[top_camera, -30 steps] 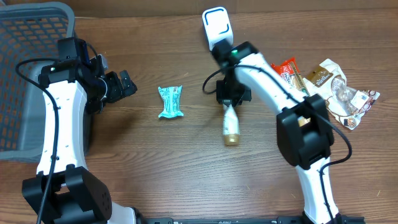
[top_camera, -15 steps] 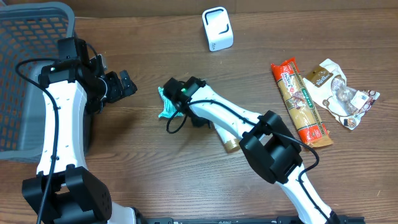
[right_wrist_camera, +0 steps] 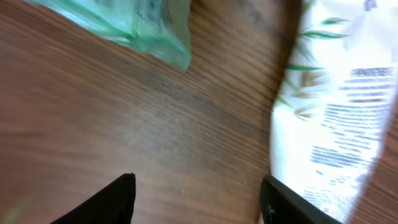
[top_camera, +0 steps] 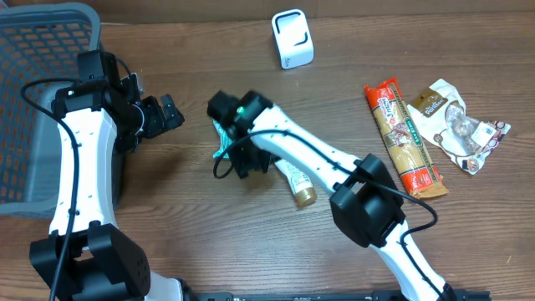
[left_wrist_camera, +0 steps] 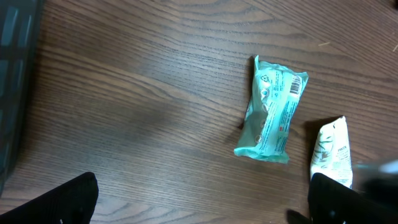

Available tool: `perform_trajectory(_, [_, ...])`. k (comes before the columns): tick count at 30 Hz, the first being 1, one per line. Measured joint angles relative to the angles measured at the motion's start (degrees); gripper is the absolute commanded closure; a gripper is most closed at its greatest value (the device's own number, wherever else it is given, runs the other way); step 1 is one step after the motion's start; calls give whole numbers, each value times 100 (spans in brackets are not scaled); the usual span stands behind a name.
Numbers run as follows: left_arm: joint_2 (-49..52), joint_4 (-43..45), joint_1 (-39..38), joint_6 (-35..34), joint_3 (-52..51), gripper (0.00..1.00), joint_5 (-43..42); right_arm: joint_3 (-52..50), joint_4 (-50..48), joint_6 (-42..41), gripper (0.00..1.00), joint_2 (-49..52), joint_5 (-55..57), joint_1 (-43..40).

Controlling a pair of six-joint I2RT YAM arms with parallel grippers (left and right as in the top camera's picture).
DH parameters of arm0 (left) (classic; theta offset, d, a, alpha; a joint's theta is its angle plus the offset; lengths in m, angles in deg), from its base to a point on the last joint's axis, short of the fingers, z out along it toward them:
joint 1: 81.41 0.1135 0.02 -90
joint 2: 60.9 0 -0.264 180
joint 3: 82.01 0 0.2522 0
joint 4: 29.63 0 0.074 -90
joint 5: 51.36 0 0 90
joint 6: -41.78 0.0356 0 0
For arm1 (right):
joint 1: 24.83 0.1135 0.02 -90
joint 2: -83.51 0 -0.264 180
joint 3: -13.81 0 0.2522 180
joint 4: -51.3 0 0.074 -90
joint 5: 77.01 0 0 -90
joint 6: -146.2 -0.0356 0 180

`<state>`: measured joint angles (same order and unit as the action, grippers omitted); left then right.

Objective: Scan the item barcode

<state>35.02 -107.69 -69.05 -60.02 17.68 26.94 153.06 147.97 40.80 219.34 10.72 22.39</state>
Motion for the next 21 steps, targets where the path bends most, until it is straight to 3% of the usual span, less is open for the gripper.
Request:
perform_trajectory(8, [0,0,0,0,0,0,-2,610,780,1005,10,-4,-820,-1086])
perform_trajectory(13, [0,0,0,0,0,0,0,409,887,1982,9,-15,-1687,-2020])
perform_trajectory(21, [0,0,0,0,0,0,-2,-1167,210,3051,9,-20,-2859,-2702])
